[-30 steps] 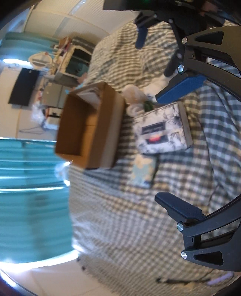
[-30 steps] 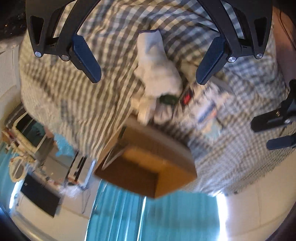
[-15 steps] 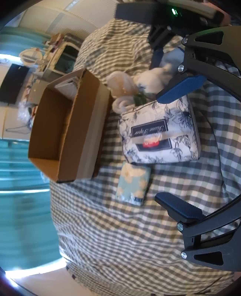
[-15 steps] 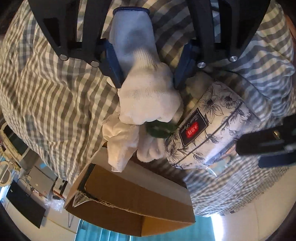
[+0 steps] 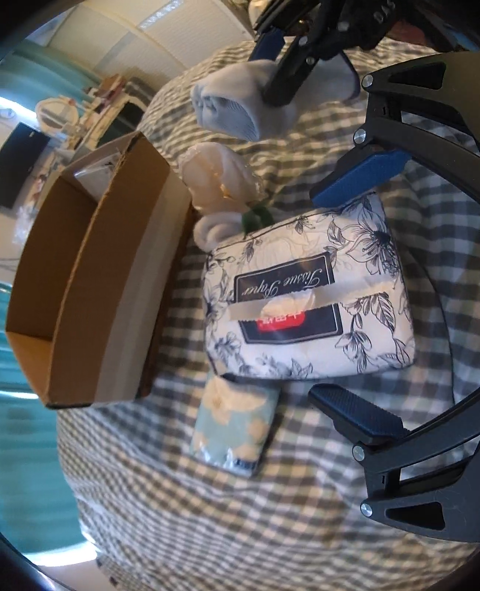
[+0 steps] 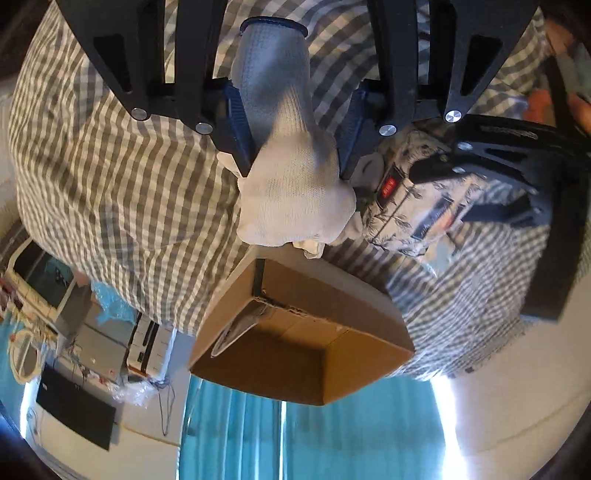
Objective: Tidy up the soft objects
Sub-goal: 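Grasp the floral tissue pack with the left gripper while the right gripper grasps a white sock, then carry the tissue pack and sock into the box and release both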
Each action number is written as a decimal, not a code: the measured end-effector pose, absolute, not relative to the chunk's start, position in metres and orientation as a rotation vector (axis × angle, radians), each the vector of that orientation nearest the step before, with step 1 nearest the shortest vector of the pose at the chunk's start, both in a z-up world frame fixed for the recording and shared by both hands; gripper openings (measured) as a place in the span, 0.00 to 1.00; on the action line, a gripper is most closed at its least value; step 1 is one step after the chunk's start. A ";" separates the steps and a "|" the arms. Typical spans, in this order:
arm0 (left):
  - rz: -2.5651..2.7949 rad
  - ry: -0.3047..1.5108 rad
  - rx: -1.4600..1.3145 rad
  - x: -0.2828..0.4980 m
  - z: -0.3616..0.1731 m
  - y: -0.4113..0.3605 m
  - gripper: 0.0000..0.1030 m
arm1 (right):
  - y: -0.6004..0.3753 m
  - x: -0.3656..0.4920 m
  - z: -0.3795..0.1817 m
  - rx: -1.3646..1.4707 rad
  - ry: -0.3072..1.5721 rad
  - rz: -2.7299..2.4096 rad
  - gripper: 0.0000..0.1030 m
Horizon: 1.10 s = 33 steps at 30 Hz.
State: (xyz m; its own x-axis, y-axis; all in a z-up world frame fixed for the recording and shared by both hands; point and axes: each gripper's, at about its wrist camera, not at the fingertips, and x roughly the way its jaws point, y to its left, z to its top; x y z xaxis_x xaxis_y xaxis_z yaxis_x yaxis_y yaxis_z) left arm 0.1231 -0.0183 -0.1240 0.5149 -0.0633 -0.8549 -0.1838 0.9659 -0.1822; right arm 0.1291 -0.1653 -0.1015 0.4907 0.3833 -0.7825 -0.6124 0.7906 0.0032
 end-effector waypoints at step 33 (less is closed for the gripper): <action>0.000 0.615 -0.044 0.072 0.068 0.027 0.81 | -0.127 0.082 0.086 -0.190 0.641 0.531 0.43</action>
State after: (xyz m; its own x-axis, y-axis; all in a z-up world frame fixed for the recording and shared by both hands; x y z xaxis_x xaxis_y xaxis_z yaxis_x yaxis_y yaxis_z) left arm 0.0725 0.0270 0.0676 0.8167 -0.0127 -0.5769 -0.0132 0.9991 -0.0407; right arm 0.0816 -0.1268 0.0863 0.6742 0.4113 -0.6134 -0.5261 0.8504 -0.0080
